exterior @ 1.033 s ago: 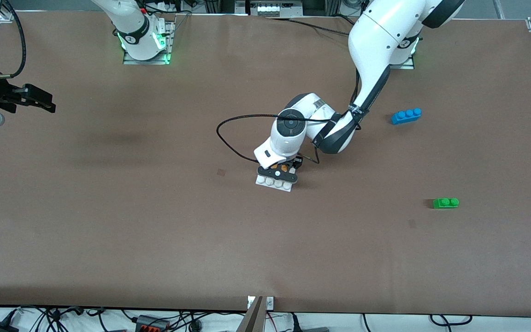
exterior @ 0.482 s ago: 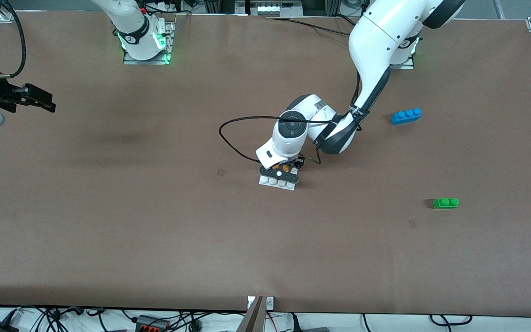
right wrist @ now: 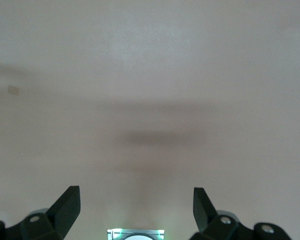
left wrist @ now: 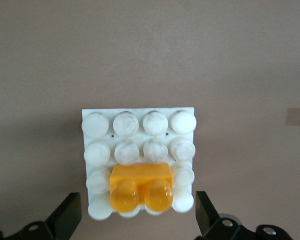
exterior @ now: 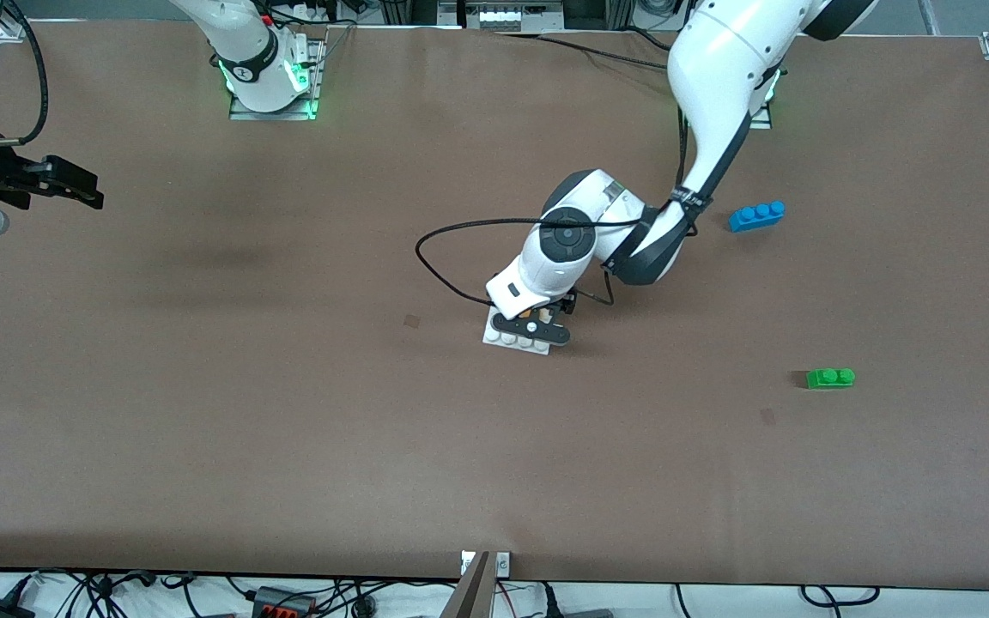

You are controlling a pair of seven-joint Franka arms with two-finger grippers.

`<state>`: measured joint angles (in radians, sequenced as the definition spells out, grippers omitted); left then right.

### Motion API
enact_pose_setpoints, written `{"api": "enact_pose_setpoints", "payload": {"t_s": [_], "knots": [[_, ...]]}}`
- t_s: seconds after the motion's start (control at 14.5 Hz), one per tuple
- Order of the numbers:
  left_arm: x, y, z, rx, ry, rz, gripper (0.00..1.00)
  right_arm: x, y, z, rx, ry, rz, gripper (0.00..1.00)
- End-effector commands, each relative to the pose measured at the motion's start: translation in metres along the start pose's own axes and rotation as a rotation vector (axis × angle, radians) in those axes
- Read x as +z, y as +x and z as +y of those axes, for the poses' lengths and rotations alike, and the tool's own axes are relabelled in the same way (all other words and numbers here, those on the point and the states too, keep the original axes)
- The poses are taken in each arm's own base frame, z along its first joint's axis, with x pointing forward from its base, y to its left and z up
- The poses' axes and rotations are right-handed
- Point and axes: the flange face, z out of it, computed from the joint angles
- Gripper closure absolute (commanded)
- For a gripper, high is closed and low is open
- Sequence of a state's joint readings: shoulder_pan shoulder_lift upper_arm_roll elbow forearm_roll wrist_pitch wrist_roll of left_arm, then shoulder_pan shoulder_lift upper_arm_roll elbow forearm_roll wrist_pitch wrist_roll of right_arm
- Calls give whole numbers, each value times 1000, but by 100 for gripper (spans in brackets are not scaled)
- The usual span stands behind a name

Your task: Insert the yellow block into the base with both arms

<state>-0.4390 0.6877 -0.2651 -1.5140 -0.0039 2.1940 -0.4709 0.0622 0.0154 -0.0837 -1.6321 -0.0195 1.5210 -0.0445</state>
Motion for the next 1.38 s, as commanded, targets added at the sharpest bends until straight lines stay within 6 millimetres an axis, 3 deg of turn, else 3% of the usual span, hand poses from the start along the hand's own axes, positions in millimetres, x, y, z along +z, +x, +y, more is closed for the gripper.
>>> {"api": "enact_pose_setpoints", "payload": {"t_s": [0.0,0.21,0.34,0.62,0.83,1.03,1.31], "knots": [[-49,-6,-14,4,-12,-31,0,-5,-2,3,-1,-4,-4,0],[-93,-6,-41,-31,15,-46,0,-6,-2,3,-1,-4,-3,0],[-119,0,-72,-79,23,-46,0,-6,-2,3,-1,-4,-3,0],[-146,3,-119,-153,57,-62,0,-6,-2,2,5,-6,-3,0],[-208,-3,-186,-255,89,-40,0,-6,-2,2,7,-6,-3,0],[-261,-26,-243,-315,106,-48,0,-6,-2,1,7,-5,-3,0],[-300,-62,-294,-393,108,35,0,-6,-2,1,7,-5,-1,0]]}}
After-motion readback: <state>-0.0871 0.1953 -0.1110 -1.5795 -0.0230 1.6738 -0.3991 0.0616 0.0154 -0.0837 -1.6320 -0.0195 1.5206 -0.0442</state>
